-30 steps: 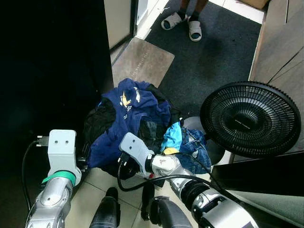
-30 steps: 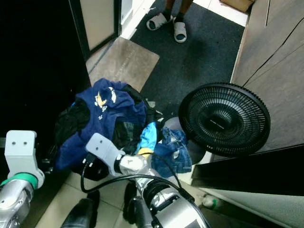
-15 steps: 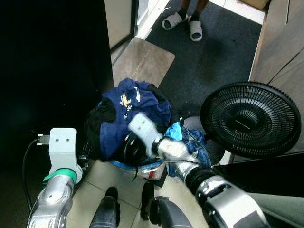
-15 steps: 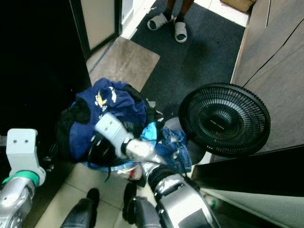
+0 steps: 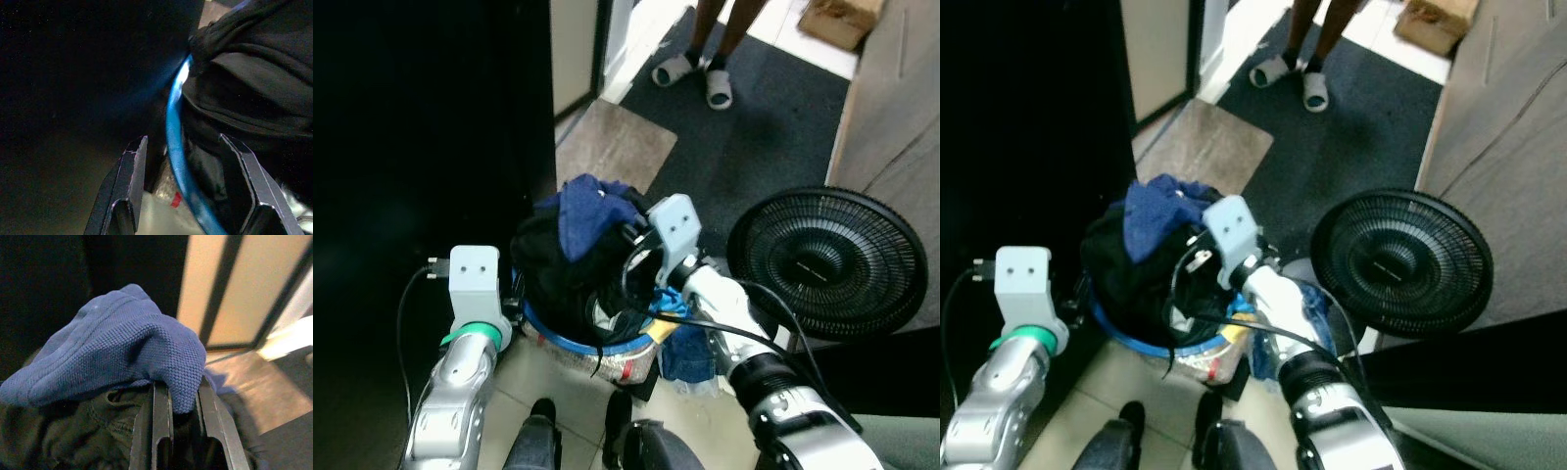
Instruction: Clothes washing
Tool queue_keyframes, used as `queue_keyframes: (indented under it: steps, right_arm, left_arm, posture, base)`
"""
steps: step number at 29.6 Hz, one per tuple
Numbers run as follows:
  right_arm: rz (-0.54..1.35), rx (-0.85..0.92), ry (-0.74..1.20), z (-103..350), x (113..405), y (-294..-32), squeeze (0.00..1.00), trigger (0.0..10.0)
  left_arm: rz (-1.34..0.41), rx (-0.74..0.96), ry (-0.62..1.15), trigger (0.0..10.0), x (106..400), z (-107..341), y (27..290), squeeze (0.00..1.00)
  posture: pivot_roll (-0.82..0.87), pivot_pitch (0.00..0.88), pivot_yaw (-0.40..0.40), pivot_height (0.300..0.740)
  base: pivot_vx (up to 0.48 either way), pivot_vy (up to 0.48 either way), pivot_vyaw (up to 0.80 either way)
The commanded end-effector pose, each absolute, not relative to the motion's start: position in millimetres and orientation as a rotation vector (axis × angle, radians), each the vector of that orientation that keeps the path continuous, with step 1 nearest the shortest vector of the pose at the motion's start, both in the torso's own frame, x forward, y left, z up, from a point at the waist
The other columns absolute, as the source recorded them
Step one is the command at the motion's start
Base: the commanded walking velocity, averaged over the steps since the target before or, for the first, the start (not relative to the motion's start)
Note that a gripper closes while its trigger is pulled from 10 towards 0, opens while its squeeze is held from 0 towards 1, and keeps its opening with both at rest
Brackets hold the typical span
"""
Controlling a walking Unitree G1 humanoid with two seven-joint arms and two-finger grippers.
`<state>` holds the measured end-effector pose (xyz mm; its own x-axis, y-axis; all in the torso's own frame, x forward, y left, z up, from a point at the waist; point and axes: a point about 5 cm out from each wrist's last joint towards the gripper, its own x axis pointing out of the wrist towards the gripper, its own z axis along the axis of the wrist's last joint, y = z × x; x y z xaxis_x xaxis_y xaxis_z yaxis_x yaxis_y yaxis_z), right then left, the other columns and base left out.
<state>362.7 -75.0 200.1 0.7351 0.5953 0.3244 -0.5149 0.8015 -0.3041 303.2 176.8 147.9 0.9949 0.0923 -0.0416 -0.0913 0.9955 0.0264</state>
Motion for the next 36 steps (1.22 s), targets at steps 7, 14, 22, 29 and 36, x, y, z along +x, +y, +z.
queue_keyframes:
  steps: [7, 14, 22, 29, 36]
  right_arm:
    - [0.416, -0.23, -0.564, 240.2, 360.5, -117.2, 0.0, 10.0]
    - [0.269, -0.209, -0.618, 255.2, 355.6, -140.7, 0.0, 10.0]
    - [0.283, -0.225, -0.254, 158.5, 349.3, -147.3, 0.0, 10.0]
    - [0.393, -0.248, -0.023, 115.3, 358.2, -118.2, 0.0, 10.0]
    - [0.347, -0.2, 0.046, 115.0, 366.6, -114.8, 0.0, 10.0]
  left_arm:
    - [0.006, -0.012, 0.073, 10.0, 314.9, 130.6, 148.6, 0.0]
    - [-0.016, -0.021, 0.066, 10.0, 319.7, 129.8, 141.4, 0.0]
    - [-0.034, -0.004, 0.065, 10.0, 324.3, 128.4, 144.0, 0.0]
    - [-0.051, 0.027, 0.076, 10.0, 318.4, 125.5, 145.9, 0.0]
    - [-0.036, 0.049, 0.089, 10.0, 309.5, 123.1, 155.6, 0.0]
  posture:
    - [0.05, 0.2, -0.061, 0.74]
    - [0.04, 0.186, -0.045, 0.74]
    - [0.04, 0.2, -0.009, 0.74]
    - [0.08, 0.25, 0.016, 0.74]
    - [0.13, 0.29, 0.022, 0.74]
  base:
    - [0.0, 0.0, 0.0]
    - [0.0, 0.0, 0.0]
    - [0.0, 0.0, 0.0]
    - [0.0, 0.0, 0.0]
    - [0.0, 0.0, 0.0]
